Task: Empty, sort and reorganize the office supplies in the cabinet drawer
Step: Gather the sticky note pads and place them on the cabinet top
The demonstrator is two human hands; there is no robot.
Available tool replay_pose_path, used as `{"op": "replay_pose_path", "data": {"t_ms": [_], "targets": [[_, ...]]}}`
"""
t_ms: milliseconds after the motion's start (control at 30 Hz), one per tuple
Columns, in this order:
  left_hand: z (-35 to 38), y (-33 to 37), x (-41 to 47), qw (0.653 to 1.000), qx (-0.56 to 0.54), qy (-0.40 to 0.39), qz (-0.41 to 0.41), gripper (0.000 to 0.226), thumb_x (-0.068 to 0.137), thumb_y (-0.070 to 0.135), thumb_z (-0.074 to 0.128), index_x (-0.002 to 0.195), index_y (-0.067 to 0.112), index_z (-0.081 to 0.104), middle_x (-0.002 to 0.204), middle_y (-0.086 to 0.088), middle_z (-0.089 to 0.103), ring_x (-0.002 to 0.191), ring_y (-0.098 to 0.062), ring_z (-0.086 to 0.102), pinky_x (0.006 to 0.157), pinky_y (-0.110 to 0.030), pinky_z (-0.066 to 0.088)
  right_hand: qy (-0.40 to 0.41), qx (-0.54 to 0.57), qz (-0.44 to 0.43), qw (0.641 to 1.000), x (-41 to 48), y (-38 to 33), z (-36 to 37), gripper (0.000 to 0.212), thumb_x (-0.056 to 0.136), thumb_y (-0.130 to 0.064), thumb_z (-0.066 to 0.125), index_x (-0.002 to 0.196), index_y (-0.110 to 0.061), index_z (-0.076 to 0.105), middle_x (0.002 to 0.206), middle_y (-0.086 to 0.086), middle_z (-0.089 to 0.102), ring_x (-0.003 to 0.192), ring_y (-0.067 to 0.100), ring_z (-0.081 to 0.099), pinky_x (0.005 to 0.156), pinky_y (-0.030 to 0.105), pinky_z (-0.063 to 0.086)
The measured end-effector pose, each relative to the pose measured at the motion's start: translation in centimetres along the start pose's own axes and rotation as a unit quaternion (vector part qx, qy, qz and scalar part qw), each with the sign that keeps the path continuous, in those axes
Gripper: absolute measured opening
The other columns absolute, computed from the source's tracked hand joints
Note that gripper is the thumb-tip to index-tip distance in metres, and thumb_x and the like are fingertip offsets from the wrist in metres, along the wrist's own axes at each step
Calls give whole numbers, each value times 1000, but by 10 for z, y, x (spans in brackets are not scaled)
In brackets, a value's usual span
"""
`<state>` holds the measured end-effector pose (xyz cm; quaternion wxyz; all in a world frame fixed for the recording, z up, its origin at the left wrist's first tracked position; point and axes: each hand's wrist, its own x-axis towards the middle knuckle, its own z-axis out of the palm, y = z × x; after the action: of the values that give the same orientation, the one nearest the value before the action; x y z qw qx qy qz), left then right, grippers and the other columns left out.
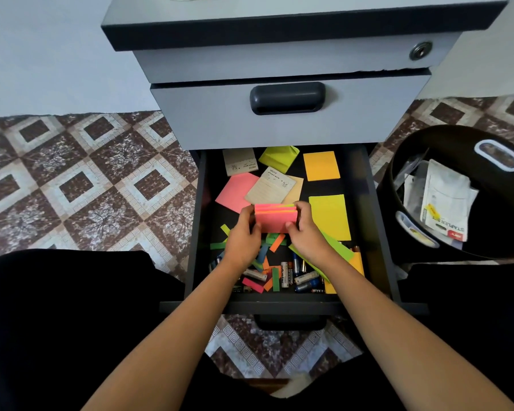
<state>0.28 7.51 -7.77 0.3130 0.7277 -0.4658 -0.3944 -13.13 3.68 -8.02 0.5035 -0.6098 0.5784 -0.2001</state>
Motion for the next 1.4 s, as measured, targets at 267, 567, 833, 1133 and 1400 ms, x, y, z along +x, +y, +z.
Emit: {"op": "replay_pose_path", "data": {"t_ms": [267, 567, 833, 1133, 1400], "targets": [[7, -5, 1, 997, 75, -15, 6, 39, 97, 13, 43, 136, 16, 41, 117, -9, 63, 105, -24, 60, 82, -29, 47, -1, -166, -1, 986, -1, 9, 0, 34, 100, -15, 37, 132, -5, 28, 110, 18, 59, 97, 38, 59, 73, 37, 45], [-5, 14, 3, 998, 49, -3, 29, 31, 97, 12, 46, 125, 8, 55, 107, -4, 63, 87, -11, 53, 60, -19, 37, 24, -81, -6, 996, -3, -2, -13, 34, 100, -16, 40, 133, -8, 42, 124, 12, 57, 112, 27, 54, 77, 26, 37], [-31, 50, -5, 994, -48, -11, 100, 43, 95, 18, 51, 135, 29, 39, 85, -2, 64, 64, -11, 53, 52, -15, 40, 114, 127, -52, 984, -23, -37, -43, 46, 94, -12, 54, 137, -24, 40, 86, -1, 57, 85, 10, 55, 64, 9, 43], [-62, 96, -21, 985, -50, -29, 163, 31, 94, 21, 54, 124, 28, 53, 82, 2, 60, 73, -9, 57, 71, -22, 47, 111, 117, -158, 974, -48, -79, -76, 38, 91, -8, 59, 121, -31, 54, 105, -11, 61, 92, 8, 57, 79, 18, 47], [-91, 177, -27, 966, -49, -35, 252, 32, 95, 20, 53, 126, 25, 51, 84, -5, 62, 76, -11, 58, 73, -23, 50, 158, 57, -218, 961, -64, -140, -132, 29, 91, -17, 60, 116, -31, 57, 110, -2, 61, 100, 13, 57, 83, 25, 46]]}}
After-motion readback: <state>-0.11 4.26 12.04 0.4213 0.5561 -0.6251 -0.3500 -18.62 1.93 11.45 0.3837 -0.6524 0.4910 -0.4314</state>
